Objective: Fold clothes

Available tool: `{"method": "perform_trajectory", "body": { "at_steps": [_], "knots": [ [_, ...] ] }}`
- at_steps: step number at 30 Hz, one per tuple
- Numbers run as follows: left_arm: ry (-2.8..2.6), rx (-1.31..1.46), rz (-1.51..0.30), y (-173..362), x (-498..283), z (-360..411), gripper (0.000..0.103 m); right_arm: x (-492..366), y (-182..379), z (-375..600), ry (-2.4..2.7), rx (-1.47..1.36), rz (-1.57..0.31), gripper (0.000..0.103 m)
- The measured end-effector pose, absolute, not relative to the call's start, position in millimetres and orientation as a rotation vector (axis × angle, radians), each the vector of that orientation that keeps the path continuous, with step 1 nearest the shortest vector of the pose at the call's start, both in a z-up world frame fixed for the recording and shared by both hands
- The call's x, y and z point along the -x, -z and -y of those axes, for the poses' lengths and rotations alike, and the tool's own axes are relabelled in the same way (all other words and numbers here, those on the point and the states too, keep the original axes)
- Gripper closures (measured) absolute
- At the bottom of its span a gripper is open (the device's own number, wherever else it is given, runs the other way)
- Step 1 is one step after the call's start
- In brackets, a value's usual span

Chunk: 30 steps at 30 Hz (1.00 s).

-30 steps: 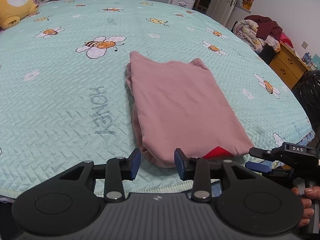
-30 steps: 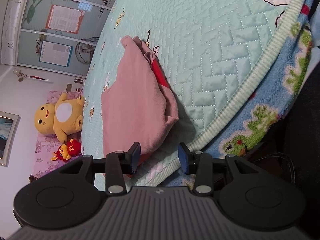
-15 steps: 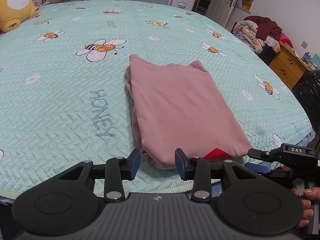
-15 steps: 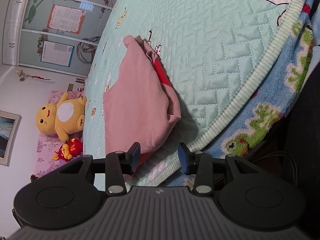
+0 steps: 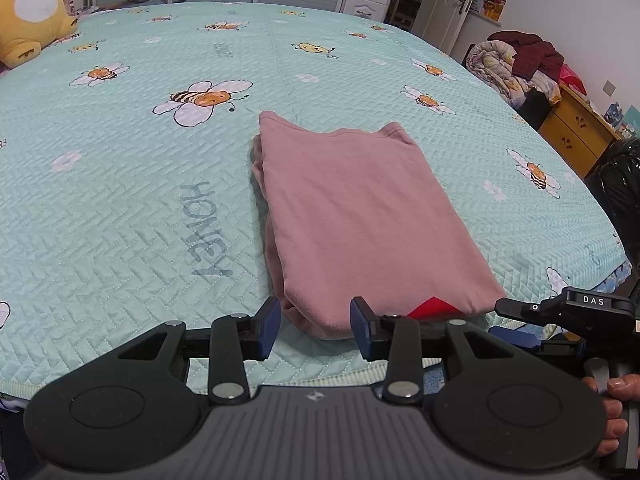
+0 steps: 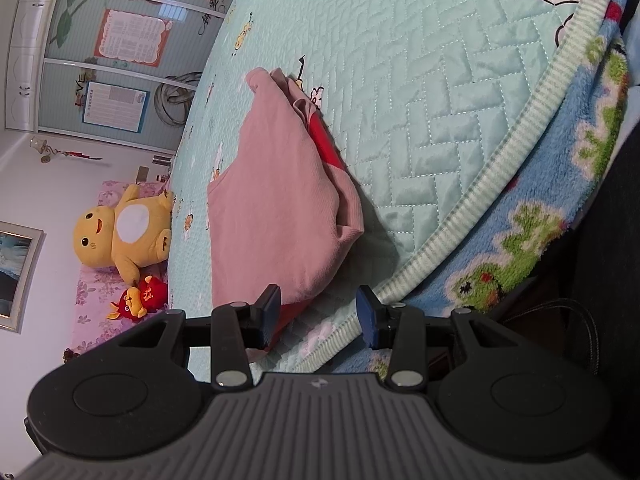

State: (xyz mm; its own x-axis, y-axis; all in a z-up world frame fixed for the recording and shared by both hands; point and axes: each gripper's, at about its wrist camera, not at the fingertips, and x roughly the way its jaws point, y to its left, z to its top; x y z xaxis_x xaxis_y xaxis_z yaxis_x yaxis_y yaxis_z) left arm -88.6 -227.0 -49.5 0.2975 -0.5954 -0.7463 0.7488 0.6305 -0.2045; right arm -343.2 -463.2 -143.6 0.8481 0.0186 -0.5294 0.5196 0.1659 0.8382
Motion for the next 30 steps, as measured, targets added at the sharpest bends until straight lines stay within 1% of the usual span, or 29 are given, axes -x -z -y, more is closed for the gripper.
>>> {"method": "perform_trajectory", "body": {
  "at_steps": [22,26,30],
  "knots": [
    [0.903,-0.206,-0.885,46,88,228,0.059,342,137,459,0.356,-1.353,-0.473,0.060],
    [0.912,-0.203,-0.878,43,89,228,0.059,340,124,453,0.343,-1.295,-0.475,0.060],
    [0.933,-0.196,-0.857,38,91,231,0.059,333,99,445,0.308,-1.170,-0.467,0.060]
  ]
}}
